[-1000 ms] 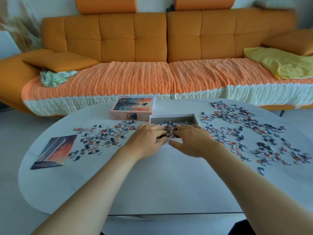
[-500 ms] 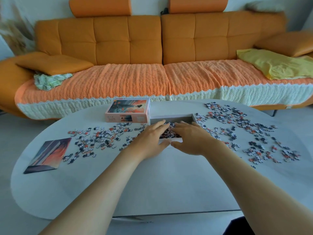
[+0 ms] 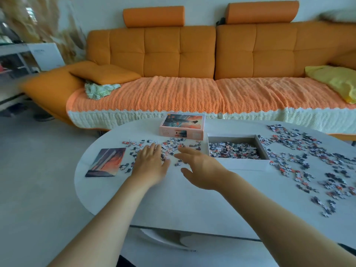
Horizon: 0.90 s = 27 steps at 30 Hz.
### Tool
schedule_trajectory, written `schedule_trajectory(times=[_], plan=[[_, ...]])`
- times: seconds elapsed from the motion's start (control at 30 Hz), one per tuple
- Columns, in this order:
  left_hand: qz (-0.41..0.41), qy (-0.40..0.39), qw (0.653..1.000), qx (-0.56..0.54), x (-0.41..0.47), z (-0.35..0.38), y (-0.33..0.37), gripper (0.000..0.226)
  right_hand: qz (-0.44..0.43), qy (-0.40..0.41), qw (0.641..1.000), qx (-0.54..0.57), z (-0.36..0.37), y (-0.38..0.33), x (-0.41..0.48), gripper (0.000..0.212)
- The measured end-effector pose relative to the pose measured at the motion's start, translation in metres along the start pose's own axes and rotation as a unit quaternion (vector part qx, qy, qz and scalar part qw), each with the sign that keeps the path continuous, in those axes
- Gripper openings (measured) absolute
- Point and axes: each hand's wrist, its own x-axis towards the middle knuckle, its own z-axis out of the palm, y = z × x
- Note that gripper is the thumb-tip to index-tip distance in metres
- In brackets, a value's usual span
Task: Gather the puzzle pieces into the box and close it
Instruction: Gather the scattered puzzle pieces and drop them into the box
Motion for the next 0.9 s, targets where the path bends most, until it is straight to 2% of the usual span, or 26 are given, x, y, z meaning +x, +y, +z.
schedule_trajectory(times=[0.13,0.23,0.33,0.47,0.53,0.57,0.63,0.73,0.83,0.9], plan=[[-0.052,-0.069,0.996,0.020,-0.012,0.007,-0.041,0.081,0.043,-0.072,0.995,-0.045,0.027,-0.009,0.026,0.063],[-0.019,-0.085,0.996,-0.015,-0.016,0.011,-0.051,0.084,0.112,-0.098,0.985,-0.089,0.042,-0.004,0.045,0.069],[0.044,-0.062,0.995,-0.070,-0.017,0.014,-0.051,0.083,0.128,-0.109,0.984,-0.051,0.053,-0.008,0.053,0.067],[0.116,0.040,0.979,-0.162,-0.017,0.016,-0.050,0.073,0.058,-0.046,0.997,0.008,0.069,-0.019,0.053,0.057],[0.136,0.102,0.976,-0.138,-0.014,0.015,-0.055,0.070,0.040,0.025,0.998,0.047,0.073,-0.022,0.059,0.048],[0.132,0.113,0.978,-0.119,-0.012,0.015,-0.059,0.072,0.033,0.059,0.996,0.059,0.074,-0.022,0.064,0.044],[0.095,0.076,0.988,-0.092,-0.009,0.018,-0.068,0.088,0.030,0.099,0.992,0.065,0.074,-0.021,0.076,0.042],[0.055,-0.013,0.995,-0.076,-0.007,0.021,-0.075,0.102,0.049,0.043,0.998,0.022,0.071,-0.021,0.094,0.051],[0.074,-0.026,0.993,-0.085,-0.008,0.019,-0.072,0.099,0.050,-0.072,0.995,-0.045,0.073,-0.015,0.105,0.058],[0.074,-0.033,0.992,-0.092,-0.006,0.018,-0.072,0.103,0.035,-0.071,0.997,-0.023,0.076,-0.012,0.103,0.056]])
